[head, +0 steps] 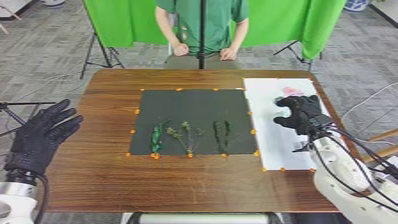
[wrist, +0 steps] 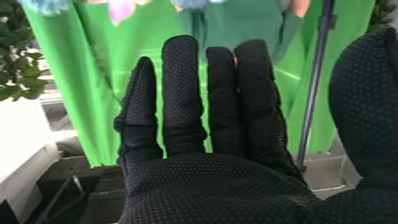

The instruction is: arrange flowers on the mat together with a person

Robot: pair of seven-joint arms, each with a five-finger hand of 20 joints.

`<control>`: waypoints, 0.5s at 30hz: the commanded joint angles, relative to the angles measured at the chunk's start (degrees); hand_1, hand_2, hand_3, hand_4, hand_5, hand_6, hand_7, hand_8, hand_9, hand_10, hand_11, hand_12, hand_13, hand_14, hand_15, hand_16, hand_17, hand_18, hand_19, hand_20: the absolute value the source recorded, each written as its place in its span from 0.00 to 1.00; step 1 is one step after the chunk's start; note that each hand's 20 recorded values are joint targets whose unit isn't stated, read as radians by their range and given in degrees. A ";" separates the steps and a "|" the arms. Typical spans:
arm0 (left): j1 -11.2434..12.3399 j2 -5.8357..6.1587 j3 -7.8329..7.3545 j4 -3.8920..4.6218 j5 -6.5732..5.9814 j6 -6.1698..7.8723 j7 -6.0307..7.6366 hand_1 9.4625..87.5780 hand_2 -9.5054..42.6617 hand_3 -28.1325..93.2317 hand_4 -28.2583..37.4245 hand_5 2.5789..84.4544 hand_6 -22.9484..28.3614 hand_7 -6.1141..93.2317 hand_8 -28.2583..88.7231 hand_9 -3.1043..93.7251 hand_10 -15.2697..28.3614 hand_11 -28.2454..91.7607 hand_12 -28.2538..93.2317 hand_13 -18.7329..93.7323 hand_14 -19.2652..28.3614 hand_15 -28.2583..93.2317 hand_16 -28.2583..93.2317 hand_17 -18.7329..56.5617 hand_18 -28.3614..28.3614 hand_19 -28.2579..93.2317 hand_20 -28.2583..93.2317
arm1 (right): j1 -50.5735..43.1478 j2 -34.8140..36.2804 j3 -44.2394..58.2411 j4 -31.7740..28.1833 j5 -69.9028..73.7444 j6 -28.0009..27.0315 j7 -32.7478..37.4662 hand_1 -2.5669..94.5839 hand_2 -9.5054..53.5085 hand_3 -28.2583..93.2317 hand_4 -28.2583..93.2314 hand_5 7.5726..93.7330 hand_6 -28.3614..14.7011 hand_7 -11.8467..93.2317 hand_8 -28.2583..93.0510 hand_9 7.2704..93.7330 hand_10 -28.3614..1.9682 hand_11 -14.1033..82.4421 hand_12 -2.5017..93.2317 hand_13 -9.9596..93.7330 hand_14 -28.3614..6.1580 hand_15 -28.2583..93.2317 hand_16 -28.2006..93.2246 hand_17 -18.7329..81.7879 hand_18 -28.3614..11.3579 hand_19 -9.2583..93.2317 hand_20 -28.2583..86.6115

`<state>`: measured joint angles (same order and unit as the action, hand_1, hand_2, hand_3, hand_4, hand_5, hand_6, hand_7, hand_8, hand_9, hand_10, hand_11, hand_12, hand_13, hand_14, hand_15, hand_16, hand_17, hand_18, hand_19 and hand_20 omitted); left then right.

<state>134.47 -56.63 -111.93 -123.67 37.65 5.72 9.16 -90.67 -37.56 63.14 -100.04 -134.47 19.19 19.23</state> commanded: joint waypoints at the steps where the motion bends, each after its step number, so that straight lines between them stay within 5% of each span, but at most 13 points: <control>1: 0.75 0.06 -0.01 0.00 0.09 -0.22 -0.07 0.20 0.15 0.79 0.07 0.43 0.54 0.23 0.19 0.37 0.65 0.41 0.37 0.44 0.74 0.44 0.26 0.19 0.90 0.55 0.33 | 2.62 -0.19 -1.63 2.22 -2.01 -1.85 1.54 0.30 0.00 0.92 0.00 0.49 0.73 0.38 0.09 0.47 0.78 0.31 0.23 0.46 0.54 0.79 0.36 0.31 0.26 0.73 0.62; 15: 1.00 0.02 -0.13 -0.16 0.01 -0.21 -0.04 0.20 0.16 0.79 0.07 0.43 0.53 0.23 0.19 0.37 0.65 0.41 0.37 0.44 0.74 0.44 0.26 0.19 0.90 0.55 0.33 | 4.80 -0.80 -3.81 3.96 -2.13 -7.81 2.96 0.30 0.00 0.93 0.00 0.43 0.66 0.38 0.09 0.40 0.71 0.33 0.25 0.46 0.54 0.79 0.36 0.31 0.26 0.73 0.62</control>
<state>134.47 -56.52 -111.93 -123.67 37.65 5.73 9.16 -86.29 -38.49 60.05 -96.66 -135.53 11.19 21.28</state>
